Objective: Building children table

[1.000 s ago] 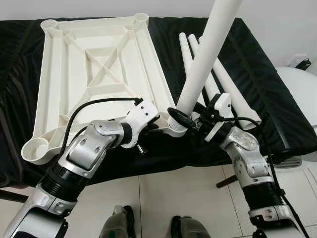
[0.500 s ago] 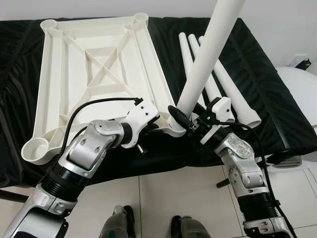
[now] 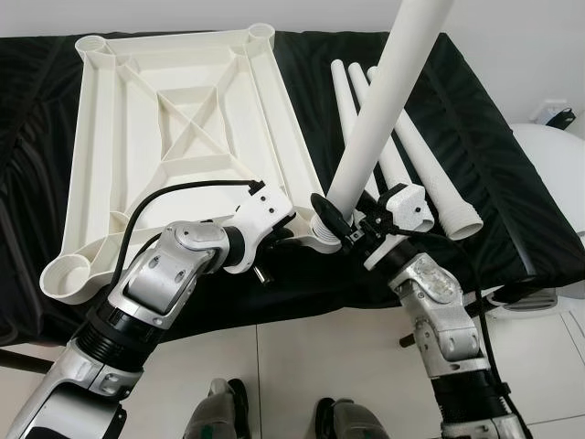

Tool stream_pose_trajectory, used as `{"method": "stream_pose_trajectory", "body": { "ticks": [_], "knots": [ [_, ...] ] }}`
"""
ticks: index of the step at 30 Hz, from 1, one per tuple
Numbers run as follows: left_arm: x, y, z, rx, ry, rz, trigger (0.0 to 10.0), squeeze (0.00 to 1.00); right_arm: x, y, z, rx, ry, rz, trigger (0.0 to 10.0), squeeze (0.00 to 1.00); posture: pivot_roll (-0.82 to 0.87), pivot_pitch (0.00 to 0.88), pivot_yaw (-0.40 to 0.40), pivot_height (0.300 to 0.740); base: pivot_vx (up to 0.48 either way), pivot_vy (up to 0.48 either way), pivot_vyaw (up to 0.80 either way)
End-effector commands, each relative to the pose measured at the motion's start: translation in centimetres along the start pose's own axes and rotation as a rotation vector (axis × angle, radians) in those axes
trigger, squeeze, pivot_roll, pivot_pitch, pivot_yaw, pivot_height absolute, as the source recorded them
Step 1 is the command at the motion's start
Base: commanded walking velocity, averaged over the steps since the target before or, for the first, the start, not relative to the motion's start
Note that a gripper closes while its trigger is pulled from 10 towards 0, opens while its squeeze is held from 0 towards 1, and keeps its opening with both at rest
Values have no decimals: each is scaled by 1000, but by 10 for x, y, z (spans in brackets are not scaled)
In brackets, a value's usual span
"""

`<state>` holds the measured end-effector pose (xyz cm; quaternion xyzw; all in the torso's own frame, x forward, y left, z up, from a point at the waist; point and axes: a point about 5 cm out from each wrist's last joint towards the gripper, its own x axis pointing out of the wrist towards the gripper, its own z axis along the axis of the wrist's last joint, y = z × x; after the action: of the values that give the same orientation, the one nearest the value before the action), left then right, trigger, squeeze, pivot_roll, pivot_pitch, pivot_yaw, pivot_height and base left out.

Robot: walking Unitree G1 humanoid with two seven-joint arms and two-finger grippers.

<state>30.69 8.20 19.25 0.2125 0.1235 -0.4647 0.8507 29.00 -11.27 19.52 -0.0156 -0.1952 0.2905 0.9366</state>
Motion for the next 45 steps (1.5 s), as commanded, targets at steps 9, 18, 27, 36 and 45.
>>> {"method": "stream_pose_trajectory", "body": {
  "ticks": [9,18,27,36,45],
  "knots": [
    [-10,10,8,18,-30,74,10000,0,-13,-9,-6,11,38,-234,10000,0,-33,202,2,740,0,0,0],
    [-11,11,8,17,-31,79,10000,0,-14,-3,-7,9,36,-307,10000,0,-29,201,2,740,0,0,0],
    [-12,13,8,15,-31,85,10000,0,-14,6,-9,-18,57,-423,10000,0,-24,200,1,740,0,0,0],
    [-12,12,9,14,-33,85,10000,0,-17,5,-13,-29,78,-549,10000,0,-22,191,7,740,0,0,0],
    [-13,12,8,18,-29,82,10000,0,-20,9,-18,-16,102,-664,10000,0,-11,182,8,740,0,0,0]
  ]
}}
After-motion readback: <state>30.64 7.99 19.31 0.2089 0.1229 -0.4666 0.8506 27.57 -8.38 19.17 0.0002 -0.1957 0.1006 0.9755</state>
